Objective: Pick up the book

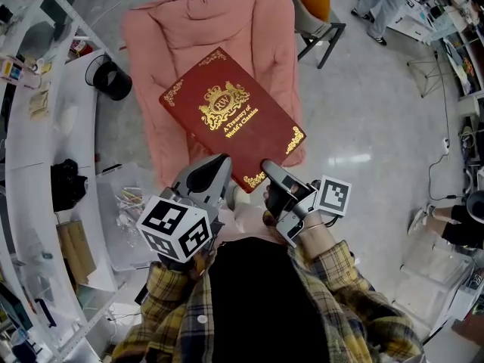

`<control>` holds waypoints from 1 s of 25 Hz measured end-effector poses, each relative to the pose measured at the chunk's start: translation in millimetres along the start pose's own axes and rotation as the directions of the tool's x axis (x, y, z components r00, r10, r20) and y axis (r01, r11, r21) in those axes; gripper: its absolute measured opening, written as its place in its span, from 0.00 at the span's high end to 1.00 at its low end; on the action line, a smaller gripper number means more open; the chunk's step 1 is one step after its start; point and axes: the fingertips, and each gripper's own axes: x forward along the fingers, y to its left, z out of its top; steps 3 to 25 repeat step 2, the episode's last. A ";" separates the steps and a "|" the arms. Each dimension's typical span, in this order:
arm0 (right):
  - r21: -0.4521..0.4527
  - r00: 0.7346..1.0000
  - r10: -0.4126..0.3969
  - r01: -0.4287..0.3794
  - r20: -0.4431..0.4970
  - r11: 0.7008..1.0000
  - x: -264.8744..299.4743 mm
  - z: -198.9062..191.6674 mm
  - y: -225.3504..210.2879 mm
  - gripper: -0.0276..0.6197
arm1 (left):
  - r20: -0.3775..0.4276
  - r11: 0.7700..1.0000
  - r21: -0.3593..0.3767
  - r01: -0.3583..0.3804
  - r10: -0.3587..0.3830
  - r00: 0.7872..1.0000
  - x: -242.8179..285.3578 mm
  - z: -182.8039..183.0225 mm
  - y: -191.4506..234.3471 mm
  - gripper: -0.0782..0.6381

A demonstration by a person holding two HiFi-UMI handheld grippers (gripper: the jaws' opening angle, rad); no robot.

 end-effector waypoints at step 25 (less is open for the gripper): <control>0.001 1.000 0.001 -0.001 0.002 1.000 1.0 -1.6 0.5 0.59 | -0.001 1.000 -0.003 -0.001 0.001 1.000 -1.3 -0.3 1.9 0.89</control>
